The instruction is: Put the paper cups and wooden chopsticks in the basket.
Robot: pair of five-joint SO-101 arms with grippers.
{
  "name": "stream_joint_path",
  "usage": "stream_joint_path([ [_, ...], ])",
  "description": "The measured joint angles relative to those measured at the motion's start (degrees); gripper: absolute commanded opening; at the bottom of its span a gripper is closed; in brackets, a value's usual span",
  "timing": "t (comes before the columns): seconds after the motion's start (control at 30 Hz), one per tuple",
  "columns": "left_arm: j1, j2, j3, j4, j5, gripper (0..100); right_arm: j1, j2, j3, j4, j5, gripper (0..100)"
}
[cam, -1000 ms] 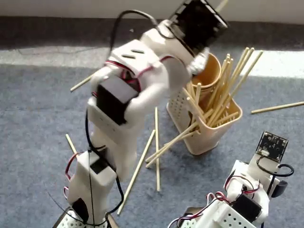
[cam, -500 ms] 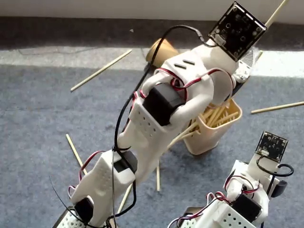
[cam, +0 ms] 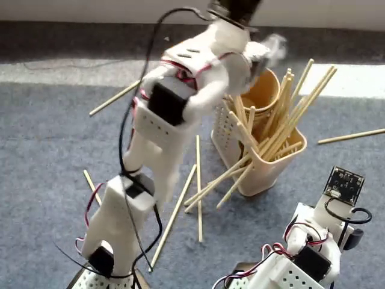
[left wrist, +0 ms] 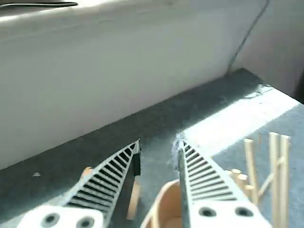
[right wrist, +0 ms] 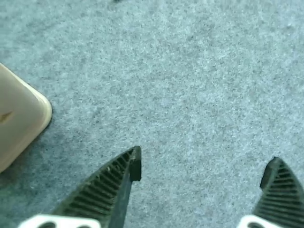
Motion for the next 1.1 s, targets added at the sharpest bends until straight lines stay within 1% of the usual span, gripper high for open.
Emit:
stream_joint_path([
  [0.1,-13.89,0.00,0.70,0.18,-0.88,16,0.00,0.00,0.00,0.00,0.00,38.2],
  [0.2,-27.87,3.16,5.71,0.18,-1.67,16,-0.09,0.00,0.00,0.00,0.00,38.2],
  [0.27,-34.90,7.82,10.90,-0.26,-5.19,16,-0.09,0.00,0.00,0.00,0.00,38.2],
  [0.37,-41.23,16.09,16.97,-2.64,-15.03,16,-0.09,0.00,0.00,0.00,0.00,38.2],
  [0.43,-42.90,21.10,17.85,-2.81,-22.07,16,-0.09,0.00,0.00,0.00,0.00,38.2],
  [0.5,-43.08,25.23,17.85,-2.81,-27.69,17,-0.09,0.00,0.00,0.00,0.00,38.2],
  [0.63,-42.81,30.42,17.85,-2.81,-34.20,21,-0.09,0.00,0.00,0.00,0.00,38.2],
  [0.73,-42.90,33.05,17.85,-2.81,-37.36,18,-0.09,0.00,0.00,0.00,0.00,38.2],
  [0.97,-42.73,38.33,16.70,-3.16,-42.37,2,-0.09,0.00,0.00,0.00,0.00,38.2],
  [1.0,-42.64,38.86,16.70,-3.16,-42.99,1,-0.18,0.00,0.00,0.00,0.00,38.2],
  [1.1,-42.46,39.38,16.70,-3.16,-43.96,1,-0.18,0.00,0.00,0.00,0.00,38.2],
])
